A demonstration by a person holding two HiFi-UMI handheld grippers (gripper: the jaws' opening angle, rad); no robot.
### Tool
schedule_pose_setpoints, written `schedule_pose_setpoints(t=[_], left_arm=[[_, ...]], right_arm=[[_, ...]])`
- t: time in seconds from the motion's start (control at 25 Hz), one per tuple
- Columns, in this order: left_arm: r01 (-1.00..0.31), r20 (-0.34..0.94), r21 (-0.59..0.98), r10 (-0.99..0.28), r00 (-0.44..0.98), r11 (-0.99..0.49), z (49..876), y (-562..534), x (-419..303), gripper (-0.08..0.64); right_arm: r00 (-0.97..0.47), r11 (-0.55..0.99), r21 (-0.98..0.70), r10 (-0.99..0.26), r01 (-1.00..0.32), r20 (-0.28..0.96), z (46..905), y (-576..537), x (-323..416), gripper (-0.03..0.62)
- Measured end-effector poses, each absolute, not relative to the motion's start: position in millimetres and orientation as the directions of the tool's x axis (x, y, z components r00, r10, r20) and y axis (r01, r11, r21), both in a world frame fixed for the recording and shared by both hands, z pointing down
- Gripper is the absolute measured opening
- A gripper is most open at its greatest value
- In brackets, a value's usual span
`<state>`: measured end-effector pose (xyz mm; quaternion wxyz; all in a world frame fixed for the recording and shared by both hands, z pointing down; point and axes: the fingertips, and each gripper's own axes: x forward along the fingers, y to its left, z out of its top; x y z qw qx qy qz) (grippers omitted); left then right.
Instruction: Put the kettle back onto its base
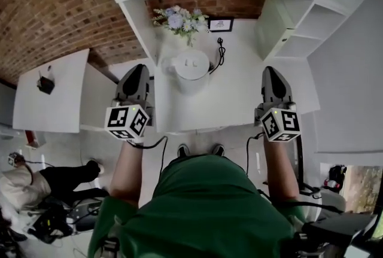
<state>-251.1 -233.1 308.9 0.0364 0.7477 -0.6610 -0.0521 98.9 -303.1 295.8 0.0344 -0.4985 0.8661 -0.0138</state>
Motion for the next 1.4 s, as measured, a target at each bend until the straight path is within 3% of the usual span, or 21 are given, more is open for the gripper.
schedule_pose_setpoints(t=[0.6,1.4], left_arm=[[-0.987,-0.057,0.090,-0.990,0.130,-0.135,297.1,-237.3,-235.0,0.044],[-0.995,-0.021,0.063,-0.997,0.076,-0.077,304.8,-244.8,-217.1,0.044]], right_arm=[[-0.505,0.507,0.007,-0.857,-0.862,-0.100,273.3,-295.9,101.6,0.021],[-0.555,0.556,-0.001,-0.829,-0.831,-0.075,287.5,-313.9,110.2,0.021]])
